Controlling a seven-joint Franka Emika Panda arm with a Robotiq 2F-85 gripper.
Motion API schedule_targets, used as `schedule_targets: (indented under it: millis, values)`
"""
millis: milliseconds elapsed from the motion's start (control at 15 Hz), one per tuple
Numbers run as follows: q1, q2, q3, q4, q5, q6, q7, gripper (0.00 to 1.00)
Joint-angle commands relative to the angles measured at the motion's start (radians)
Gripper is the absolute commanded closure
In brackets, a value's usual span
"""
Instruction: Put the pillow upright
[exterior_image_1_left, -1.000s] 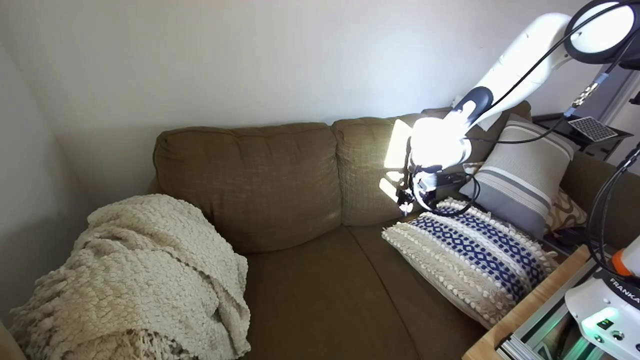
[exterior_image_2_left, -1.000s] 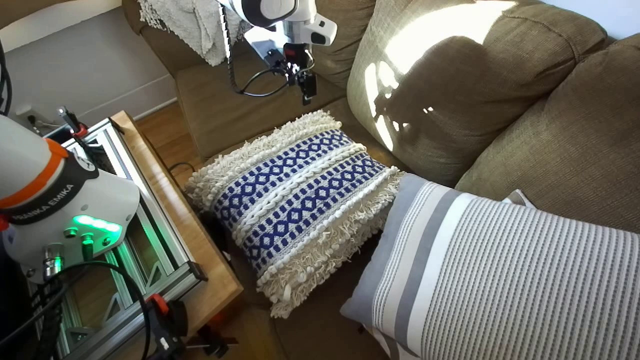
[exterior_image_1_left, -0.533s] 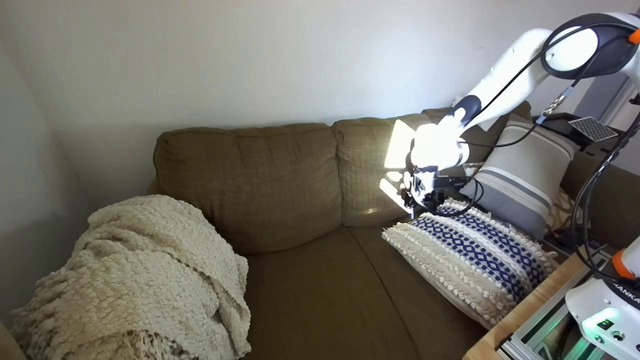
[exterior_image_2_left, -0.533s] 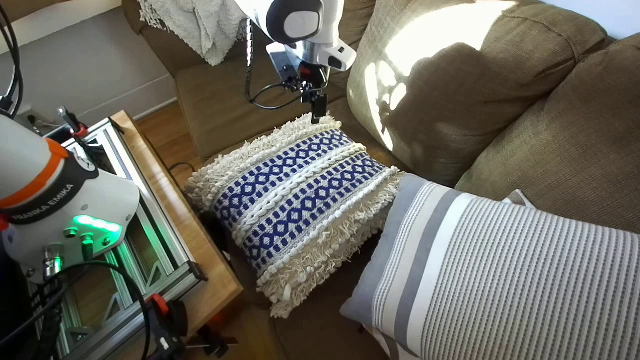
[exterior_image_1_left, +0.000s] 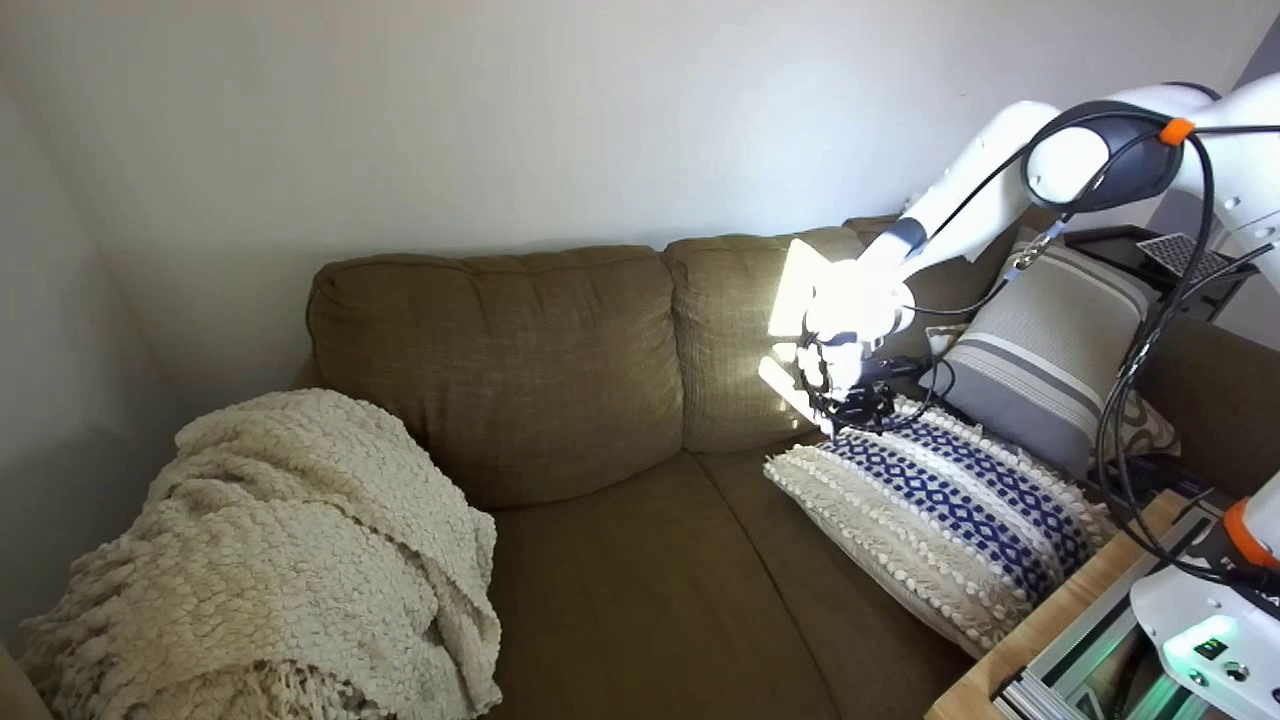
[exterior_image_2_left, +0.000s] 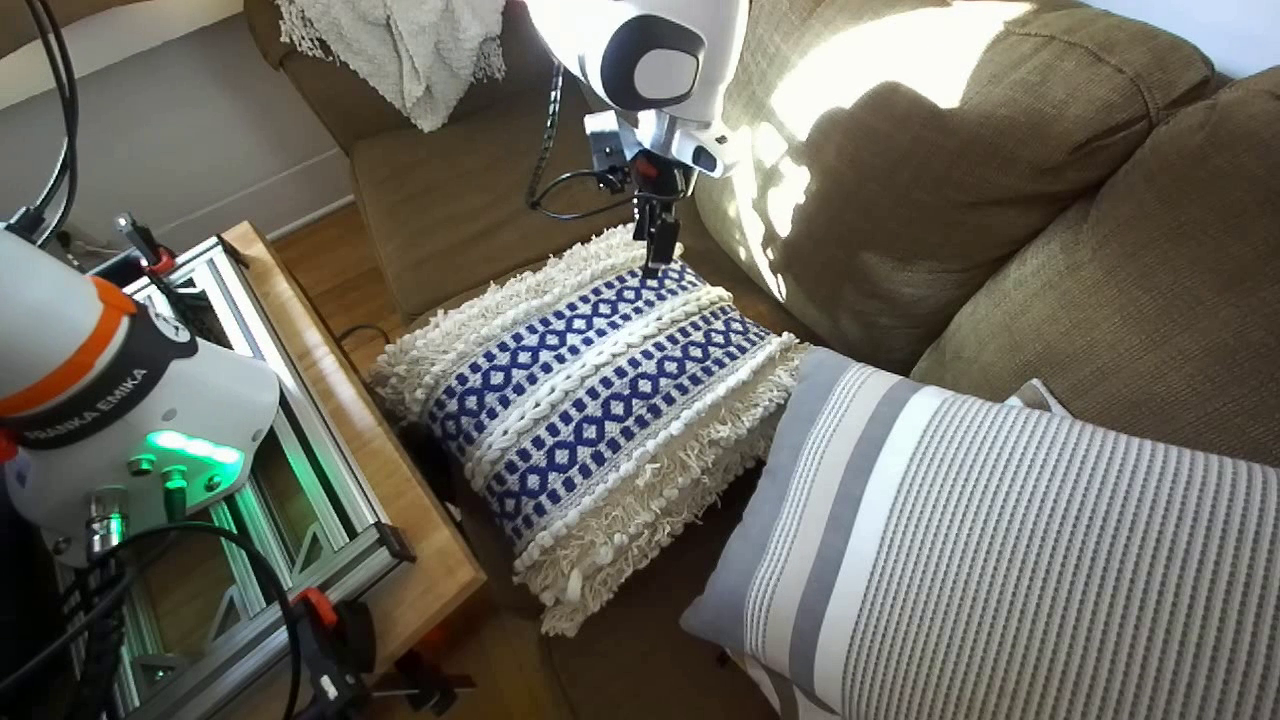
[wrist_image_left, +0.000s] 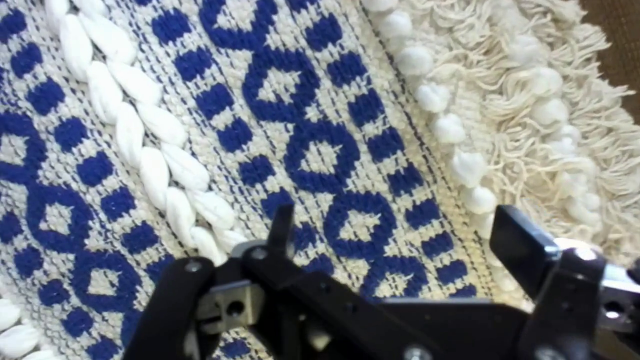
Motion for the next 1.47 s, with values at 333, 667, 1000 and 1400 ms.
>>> schedule_targets:
  millis: [333, 667, 1000, 1400]
  values:
    - [0.172, 0.236, -0.146, 0.227, -0.151, 0.024, 0.258, 0.0]
    - [0.152, 0.224, -0.101, 0.205, -0.13, 0.12, 0.234, 0.0]
    - [0.144, 0.226, -0.102, 0.211, -0.128, 0.125, 0.233, 0.0]
    - [0.134, 0.272, -0.099, 0.284, -0.092, 0.014, 0.294, 0.0]
